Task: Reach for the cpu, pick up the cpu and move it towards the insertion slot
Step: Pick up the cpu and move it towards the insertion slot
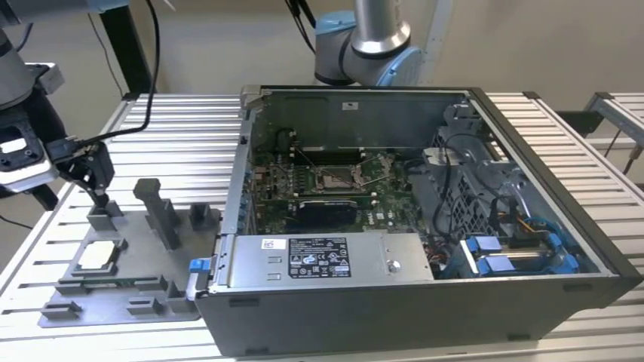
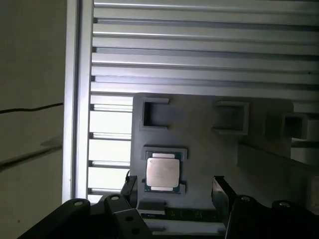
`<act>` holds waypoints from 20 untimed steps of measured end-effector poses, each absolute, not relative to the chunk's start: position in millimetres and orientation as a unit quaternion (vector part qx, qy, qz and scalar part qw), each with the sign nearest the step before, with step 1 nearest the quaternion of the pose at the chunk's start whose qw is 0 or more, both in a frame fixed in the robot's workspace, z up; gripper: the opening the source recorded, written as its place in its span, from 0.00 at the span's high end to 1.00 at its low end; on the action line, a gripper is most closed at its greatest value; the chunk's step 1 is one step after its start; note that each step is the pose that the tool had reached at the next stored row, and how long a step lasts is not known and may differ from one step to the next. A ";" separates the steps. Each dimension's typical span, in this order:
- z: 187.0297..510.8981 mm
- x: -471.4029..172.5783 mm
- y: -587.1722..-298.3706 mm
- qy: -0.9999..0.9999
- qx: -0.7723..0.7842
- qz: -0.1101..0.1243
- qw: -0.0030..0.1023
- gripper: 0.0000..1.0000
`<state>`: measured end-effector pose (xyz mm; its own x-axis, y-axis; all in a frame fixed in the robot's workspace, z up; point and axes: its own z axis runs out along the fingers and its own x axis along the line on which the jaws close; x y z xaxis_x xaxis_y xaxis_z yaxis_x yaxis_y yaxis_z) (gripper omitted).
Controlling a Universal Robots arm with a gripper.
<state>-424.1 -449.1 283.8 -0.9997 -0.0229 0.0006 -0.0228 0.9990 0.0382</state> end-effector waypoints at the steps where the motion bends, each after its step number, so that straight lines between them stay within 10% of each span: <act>1: 282.9 -424.1 -449.1 -1.000 0.011 -0.019 0.001 0.00; 20: 266.8 -424.1 -449.5 -1.000 0.011 -0.019 0.001 0.00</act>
<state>-424.1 -449.5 266.8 -0.9997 -0.0229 0.0006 -0.0229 0.9990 0.0383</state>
